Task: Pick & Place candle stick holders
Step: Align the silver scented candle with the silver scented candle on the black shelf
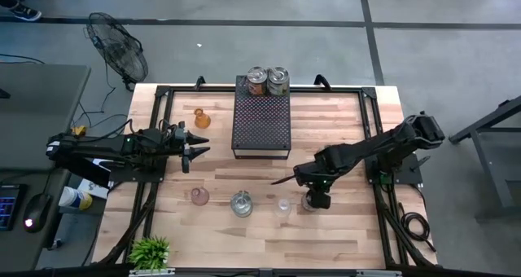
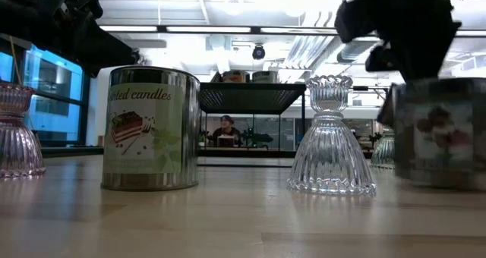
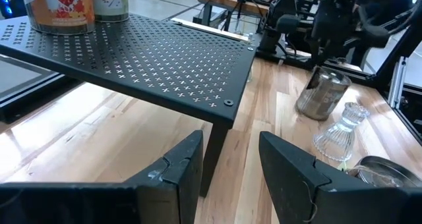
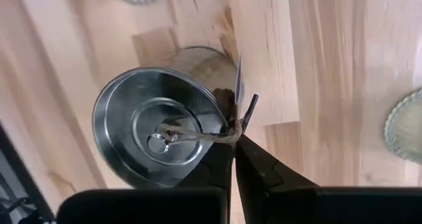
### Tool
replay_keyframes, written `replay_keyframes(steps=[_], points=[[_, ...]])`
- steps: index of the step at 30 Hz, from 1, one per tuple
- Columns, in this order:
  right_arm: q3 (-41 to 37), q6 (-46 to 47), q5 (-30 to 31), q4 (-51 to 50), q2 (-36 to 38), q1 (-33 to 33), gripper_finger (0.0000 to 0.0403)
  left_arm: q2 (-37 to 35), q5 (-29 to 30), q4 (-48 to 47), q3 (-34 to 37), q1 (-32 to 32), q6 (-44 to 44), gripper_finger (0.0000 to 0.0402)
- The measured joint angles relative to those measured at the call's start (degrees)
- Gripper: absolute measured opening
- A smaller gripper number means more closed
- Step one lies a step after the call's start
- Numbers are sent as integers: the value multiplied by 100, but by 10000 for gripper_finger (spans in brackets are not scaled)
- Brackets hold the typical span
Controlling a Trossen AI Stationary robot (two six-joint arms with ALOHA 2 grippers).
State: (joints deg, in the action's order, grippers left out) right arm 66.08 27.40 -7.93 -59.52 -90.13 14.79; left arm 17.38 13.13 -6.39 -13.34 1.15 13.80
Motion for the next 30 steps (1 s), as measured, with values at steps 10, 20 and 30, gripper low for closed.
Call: replay_keyframes(steps=[10, 20, 30], points=[[520, -280, -70, -429, 23, -175, 0, -1, -13, 2, 0, 0, 2, 145], [1866, -1047, 227, -1518, 40, -693, 0, 1, -13, 2, 0, 0, 22, 145], [2883, -2847, 454, -1650, 44, -2051, 0, -1, -9, 2, 0, -2, 2, 145]])
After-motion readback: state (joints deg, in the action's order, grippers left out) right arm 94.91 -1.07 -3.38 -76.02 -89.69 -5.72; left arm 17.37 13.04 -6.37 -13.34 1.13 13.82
